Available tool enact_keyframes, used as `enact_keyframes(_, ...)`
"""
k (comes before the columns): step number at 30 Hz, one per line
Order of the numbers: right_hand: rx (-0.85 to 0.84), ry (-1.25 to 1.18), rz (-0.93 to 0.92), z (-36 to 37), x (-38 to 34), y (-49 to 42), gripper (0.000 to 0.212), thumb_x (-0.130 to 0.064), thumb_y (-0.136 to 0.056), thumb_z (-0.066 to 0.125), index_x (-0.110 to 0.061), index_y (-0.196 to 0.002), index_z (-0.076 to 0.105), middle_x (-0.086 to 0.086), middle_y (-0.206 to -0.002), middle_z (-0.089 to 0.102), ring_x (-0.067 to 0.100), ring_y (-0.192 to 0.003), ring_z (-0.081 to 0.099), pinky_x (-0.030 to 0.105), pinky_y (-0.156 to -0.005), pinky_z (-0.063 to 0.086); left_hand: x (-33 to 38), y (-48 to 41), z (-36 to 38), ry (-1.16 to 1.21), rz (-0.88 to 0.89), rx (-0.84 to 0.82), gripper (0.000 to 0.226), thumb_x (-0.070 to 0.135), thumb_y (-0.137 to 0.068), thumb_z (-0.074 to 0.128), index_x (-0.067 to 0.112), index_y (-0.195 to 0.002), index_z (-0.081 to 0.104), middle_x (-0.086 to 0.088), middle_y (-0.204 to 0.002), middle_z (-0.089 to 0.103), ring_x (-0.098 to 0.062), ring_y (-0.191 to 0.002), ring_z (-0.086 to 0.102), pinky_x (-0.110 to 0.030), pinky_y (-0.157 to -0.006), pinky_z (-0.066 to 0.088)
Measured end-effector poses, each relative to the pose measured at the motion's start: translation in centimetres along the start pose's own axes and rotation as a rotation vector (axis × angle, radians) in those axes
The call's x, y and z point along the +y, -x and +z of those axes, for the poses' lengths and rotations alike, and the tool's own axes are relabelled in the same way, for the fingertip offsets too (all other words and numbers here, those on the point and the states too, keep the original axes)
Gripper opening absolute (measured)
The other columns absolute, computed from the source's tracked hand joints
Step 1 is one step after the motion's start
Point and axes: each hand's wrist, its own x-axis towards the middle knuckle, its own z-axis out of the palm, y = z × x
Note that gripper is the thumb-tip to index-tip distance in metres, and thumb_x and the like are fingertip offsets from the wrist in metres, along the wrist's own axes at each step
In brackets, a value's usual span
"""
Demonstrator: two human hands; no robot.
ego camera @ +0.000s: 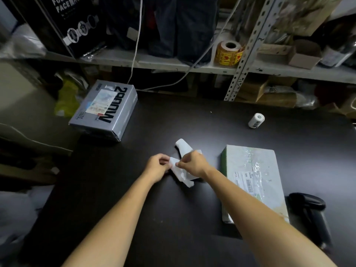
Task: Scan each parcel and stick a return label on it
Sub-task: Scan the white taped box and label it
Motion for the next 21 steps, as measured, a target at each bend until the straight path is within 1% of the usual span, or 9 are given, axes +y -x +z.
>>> enact_keyframes(2,-0.001,-0.052,0.011,-0.1,0.3,0.0,0.022,-0.034,-0.087,0.072,-0.028,-0.067,0.066,-0.006,-0.071,0.064,0.015,-0.076,0.061,0.032,-0.078,0.051,0.3,0.2,0.0,0.013,0.022,0.008,0.014,0.004,-0.088,0.068,0.000,-0.102,0.067,-0.005,-0.083,0.059,-0.009,-0.072,0.053,-0.005,-0.054,0.041)
enact_keyframes(3,0.001,-0.084,0.020,-0.2,0.3,0.0,0.020,-0.032,-0.085,0.075,-0.027,-0.068,0.066,-0.006,-0.072,0.064,0.013,-0.074,0.061,0.031,-0.077,0.051,0.7,0.4,-0.1,0.032,0.034,-0.002,0.012,0.006,-0.089,0.067,0.002,-0.100,0.066,-0.007,-0.084,0.060,-0.012,-0.074,0.054,-0.009,-0.058,0.043)
enact_keyframes(6,0.005,-0.183,0.052,-1.1,0.1,0.7,0.021,-0.029,-0.080,0.081,-0.019,-0.087,0.064,0.001,-0.085,0.067,0.015,-0.072,0.061,0.027,-0.070,0.049,2.1,1.2,-0.4,0.162,0.035,-0.056,0.005,0.005,-0.092,0.063,0.006,-0.096,0.061,-0.015,-0.090,0.061,-0.018,-0.078,0.057,-0.015,-0.063,0.046)
enact_keyframes(8,-0.001,-0.261,0.060,-1.9,-0.4,1.2,0.023,-0.021,-0.081,0.080,-0.018,-0.091,0.060,0.004,-0.083,0.065,0.012,-0.062,0.059,0.021,-0.058,0.046,3.2,1.7,-0.6,0.274,0.030,-0.078,0.004,0.006,-0.095,0.060,0.007,-0.098,0.058,-0.017,-0.093,0.061,-0.016,-0.077,0.058,-0.016,-0.064,0.050)
enact_keyframes(10,0.022,-0.355,0.046,-2.7,-1.1,1.8,0.018,-0.013,-0.083,0.077,-0.017,-0.088,0.060,0.006,-0.077,0.063,0.011,-0.055,0.056,0.019,-0.052,0.046,4.1,2.2,-0.8,0.298,0.024,-0.104,0.008,0.013,-0.096,0.060,0.008,-0.102,0.058,-0.012,-0.092,0.065,-0.014,-0.075,0.058,-0.021,-0.064,0.047)
enact_keyframes(12,0.075,-0.467,0.014,-3.5,-1.8,2.4,0.015,-0.008,-0.084,0.075,-0.015,-0.086,0.061,0.006,-0.076,0.062,0.013,-0.060,0.058,0.022,-0.056,0.050,4.7,2.8,-1.2,0.279,0.006,-0.163,0.017,0.020,-0.094,0.064,0.013,-0.109,0.059,-0.006,-0.091,0.070,-0.012,-0.073,0.060,-0.023,-0.065,0.048)
enact_keyframes(16,0.209,-0.629,-0.034,-6.2,-2.8,3.7,0.008,-0.003,-0.088,0.070,-0.008,-0.090,0.063,0.009,-0.080,0.066,0.015,-0.065,0.064,0.028,-0.060,0.056,4.9,4.1,-1.5,0.187,-0.011,-0.315,0.025,0.010,-0.086,0.072,0.012,-0.108,0.062,-0.013,-0.093,0.073,-0.014,-0.075,0.067,-0.030,-0.071,0.056)
enact_keyframes(18,0.279,-0.662,-0.052,-7.6,-3.0,4.2,0.008,-0.001,-0.088,0.069,-0.007,-0.088,0.063,0.008,-0.080,0.066,0.013,-0.066,0.065,0.029,-0.061,0.059,4.9,4.5,-1.7,0.115,0.025,-0.327,0.021,0.009,-0.083,0.074,0.010,-0.102,0.065,-0.013,-0.093,0.073,-0.013,-0.077,0.066,-0.025,-0.076,0.055)
enact_keyframes(21,0.361,-0.668,-0.071,-9.5,-2.8,4.9,0.012,0.001,-0.088,0.067,-0.008,-0.085,0.061,0.006,-0.078,0.064,0.013,-0.067,0.063,0.026,-0.057,0.057,5.0,5.1,-2.0,0.043,0.061,-0.345,0.010,0.015,-0.081,0.077,0.019,-0.085,0.069,0.009,-0.078,0.073,0.005,-0.066,0.063,-0.007,-0.063,0.045)
